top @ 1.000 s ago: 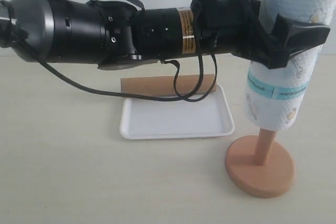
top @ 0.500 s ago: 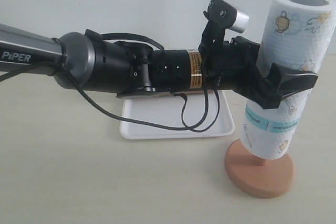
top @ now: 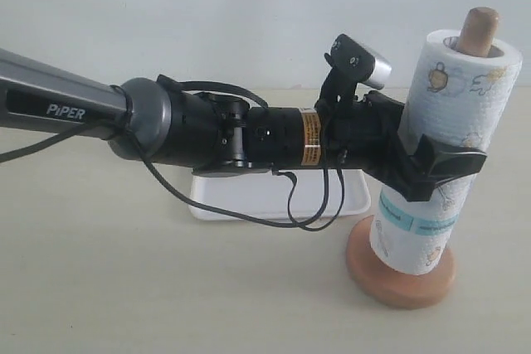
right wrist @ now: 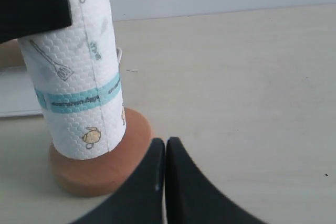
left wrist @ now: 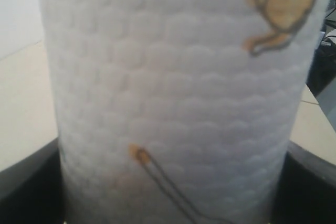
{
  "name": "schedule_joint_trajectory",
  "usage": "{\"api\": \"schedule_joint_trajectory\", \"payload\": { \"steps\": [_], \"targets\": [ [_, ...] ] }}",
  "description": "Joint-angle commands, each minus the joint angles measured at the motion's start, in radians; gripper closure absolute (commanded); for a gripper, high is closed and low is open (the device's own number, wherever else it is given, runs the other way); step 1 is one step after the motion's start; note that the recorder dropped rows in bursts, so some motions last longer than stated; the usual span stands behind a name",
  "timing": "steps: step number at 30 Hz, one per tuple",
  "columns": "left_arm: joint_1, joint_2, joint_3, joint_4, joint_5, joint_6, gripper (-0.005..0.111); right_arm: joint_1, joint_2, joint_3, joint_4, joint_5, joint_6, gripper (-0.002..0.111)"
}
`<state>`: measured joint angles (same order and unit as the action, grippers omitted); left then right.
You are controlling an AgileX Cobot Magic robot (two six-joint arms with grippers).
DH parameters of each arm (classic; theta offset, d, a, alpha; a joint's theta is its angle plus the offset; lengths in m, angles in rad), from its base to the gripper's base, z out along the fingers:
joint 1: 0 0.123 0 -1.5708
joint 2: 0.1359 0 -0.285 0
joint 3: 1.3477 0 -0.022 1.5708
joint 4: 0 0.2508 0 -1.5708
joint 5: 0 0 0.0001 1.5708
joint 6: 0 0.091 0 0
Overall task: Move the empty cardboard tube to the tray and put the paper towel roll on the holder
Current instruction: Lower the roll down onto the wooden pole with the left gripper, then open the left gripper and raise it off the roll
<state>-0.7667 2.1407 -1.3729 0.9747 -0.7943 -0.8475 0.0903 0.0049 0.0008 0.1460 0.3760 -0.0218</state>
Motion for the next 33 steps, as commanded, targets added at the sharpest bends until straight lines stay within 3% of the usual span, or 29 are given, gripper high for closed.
{"api": "schedule_joint_trajectory", "payload": {
  "steps": [1,5,11,22,33],
  "targets": [
    [-0.002,0.005,0.002,-0.012,-0.031,-0.01,0.088,-0.007,-0.005,-0.001,0.0,-0.006,-0.001,0.108],
    [-0.002,0.005,0.002,-0.012,-0.09,-0.01,0.05,-0.007,-0.005,-0.001,0.0,-0.006,-0.001,0.108],
    [-0.002,0.005,0.002,-0.014,-0.084,-0.033,0.018,-0.007,-0.005,-0.001,0.0,-0.006,-0.001,0.108],
    [0.002,-0.012,0.0,-0.014,-0.066,-0.008,0.014,-0.007,-0.005,-0.001,0.0,-0.006,-0.001,0.108],
    [0.005,-0.146,0.0,0.009,-0.009,-0.009,0.014,-0.007,-0.005,-0.001,0.0,-0.006,-0.001,0.108]
  ]
}}
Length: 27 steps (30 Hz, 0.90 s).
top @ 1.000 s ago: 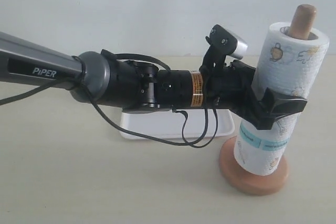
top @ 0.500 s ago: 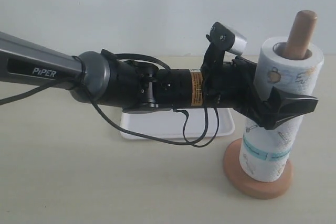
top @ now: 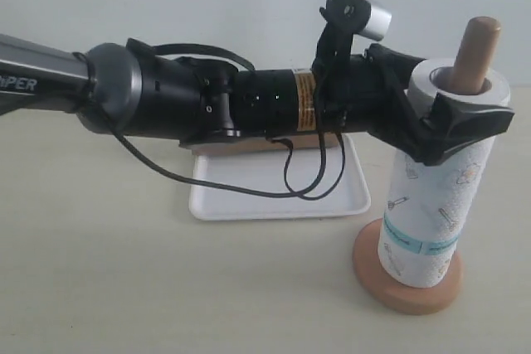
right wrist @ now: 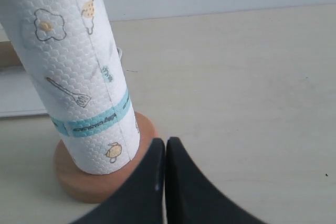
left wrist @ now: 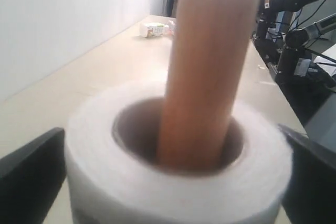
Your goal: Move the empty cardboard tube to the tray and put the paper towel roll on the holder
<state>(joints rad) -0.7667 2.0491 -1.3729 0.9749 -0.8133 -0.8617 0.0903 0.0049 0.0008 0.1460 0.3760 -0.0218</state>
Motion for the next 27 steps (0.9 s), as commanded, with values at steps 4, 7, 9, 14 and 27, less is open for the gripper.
{"api": "schedule_joint_trajectory", "payload": {
  "steps": [4,7,9,14,27],
  "targets": [
    [0.005,-0.148,0.0,0.021,0.071,0.003,0.014,-0.007,-0.005,-0.001,0.0,-0.006,-0.001,0.108],
    [0.005,-0.213,0.0,0.092,0.099,-0.081,0.015,-0.007,-0.005,-0.001,0.0,-0.006,-0.001,0.108],
    [0.005,-0.267,0.0,0.202,0.109,-0.158,0.015,-0.007,-0.005,-0.001,0.0,-0.006,-0.001,0.108],
    [0.012,-0.365,0.002,0.6,0.108,-0.439,0.033,-0.007,-0.005,-0.001,0.0,-0.006,-0.001,0.108],
    [0.05,-0.452,0.06,0.77,-0.131,-0.663,0.103,-0.007,-0.005,-0.001,0.0,-0.006,-0.001,0.108]
  ]
}}
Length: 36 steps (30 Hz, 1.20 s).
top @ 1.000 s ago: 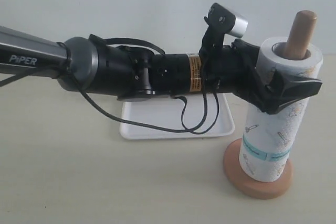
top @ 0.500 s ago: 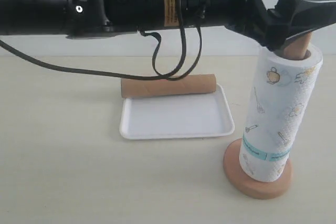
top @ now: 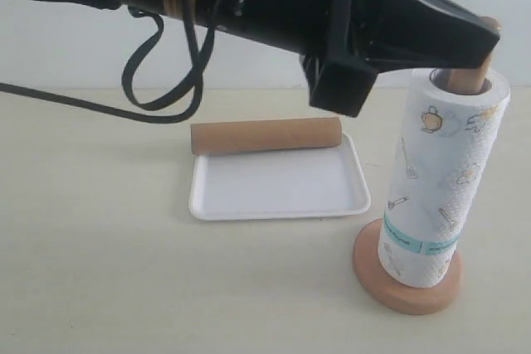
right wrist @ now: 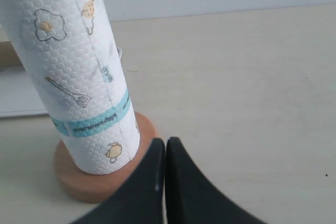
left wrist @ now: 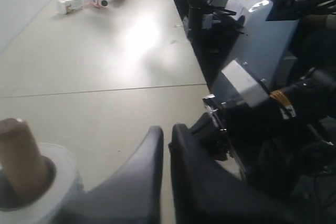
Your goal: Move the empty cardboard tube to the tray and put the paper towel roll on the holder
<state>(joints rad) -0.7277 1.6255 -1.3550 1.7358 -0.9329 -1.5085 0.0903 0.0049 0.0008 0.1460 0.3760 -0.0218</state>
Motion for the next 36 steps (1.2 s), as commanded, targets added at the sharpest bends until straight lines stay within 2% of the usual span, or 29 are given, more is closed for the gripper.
{"api": "schedule_joint_trajectory", "payload": {
  "steps": [1,8,13,21,36],
  "targets": [
    [0.018,-0.04,0.06,0.009,0.01,-0.016,0.103,-0.007,-0.005,-0.001,0.0,-0.006,-0.001,0.108],
    [0.055,-0.162,0.18,0.009,0.12,-0.025,0.103,-0.007,-0.005,-0.001,0.0,-0.006,-0.001,0.108],
    [0.055,-0.279,0.27,0.009,0.175,-0.025,0.103,-0.007,-0.005,-0.001,0.0,-0.006,-0.001,0.108],
    [0.055,-0.339,0.325,0.009,0.055,-0.025,0.103,-0.007,-0.005,-0.001,0.0,-0.006,-0.001,0.108],
    [0.055,-0.339,0.325,0.009,0.046,-0.025,0.103,-0.007,-0.005,-0.001,0.0,-0.006,-0.001,0.108]
  ]
}}
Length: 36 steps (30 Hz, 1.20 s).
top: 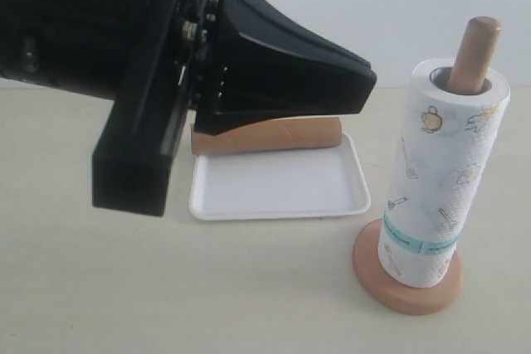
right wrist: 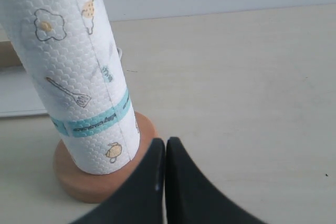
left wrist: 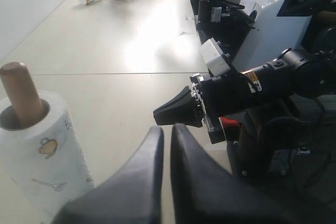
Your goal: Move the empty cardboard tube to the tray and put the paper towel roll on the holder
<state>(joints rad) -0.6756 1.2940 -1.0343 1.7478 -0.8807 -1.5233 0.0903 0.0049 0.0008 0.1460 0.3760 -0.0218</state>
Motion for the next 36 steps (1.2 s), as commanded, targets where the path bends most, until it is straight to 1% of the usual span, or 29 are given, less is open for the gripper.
{"api": "schedule_joint_trajectory", "payload": {
  "steps": [1,7,12,14,17,18,19,22,25,30,33,34,36],
  "targets": [
    [0.003,-0.008,0.004,-0.003,-0.006,-0.01,0.103,-0.007,-0.005,-0.001,0.0,-0.006,-0.001,0.108],
    [0.003,-0.013,0.004,-0.003,-0.006,-0.01,0.103,-0.007,-0.005,-0.001,0.0,-0.006,-0.001,0.108],
    [0.01,-0.074,0.004,-0.003,0.001,-0.024,0.103,-0.007,-0.005,-0.001,0.0,-0.006,-0.001,0.108],
    [0.027,-0.113,0.004,-0.003,0.021,-0.098,0.103,-0.007,-0.005,-0.001,0.0,-0.006,-0.001,0.108],
    [0.059,-0.191,0.004,-0.003,0.055,-0.285,0.103,-0.007,-0.005,-0.001,0.0,-0.006,-0.001,0.108],
    [0.075,-0.228,0.004,-0.003,0.078,-0.362,0.103,-0.007,-0.005,-0.001,0.0,-0.006,-0.001,0.108],
    [0.086,-0.254,0.004,-0.003,0.094,-0.401,0.103,-0.007,-0.005,-0.001,0.0,-0.006,-0.001,0.108],
    [0.126,-0.348,0.013,-0.003,0.131,-0.499,0.103,-0.007,-0.005,-0.001,0.0,-0.006,-0.001,0.108],
    [0.171,-0.441,0.047,-0.003,0.152,-0.571,0.103,-0.007,-0.005,-0.001,0.0,-0.006,-0.001,0.108],
    [0.262,-0.606,0.144,-0.005,0.143,-0.579,0.103,-0.007,-0.005,-0.001,0.0,-0.006,-0.001,0.108],
    [0.33,-0.707,0.232,-0.011,0.121,-0.579,0.103,-0.007,-0.005,-0.001,0.0,-0.006,0.001,0.108],
    [0.359,-0.75,0.264,-0.025,0.114,-0.579,0.103,-0.007,-0.005,-0.001,0.0,-0.006,0.001,0.108],
    [0.398,-0.808,0.323,-0.058,0.114,-0.579,0.103,-0.007,-0.005,-0.001,0.0,-0.006,0.001,0.108]
  ]
}}
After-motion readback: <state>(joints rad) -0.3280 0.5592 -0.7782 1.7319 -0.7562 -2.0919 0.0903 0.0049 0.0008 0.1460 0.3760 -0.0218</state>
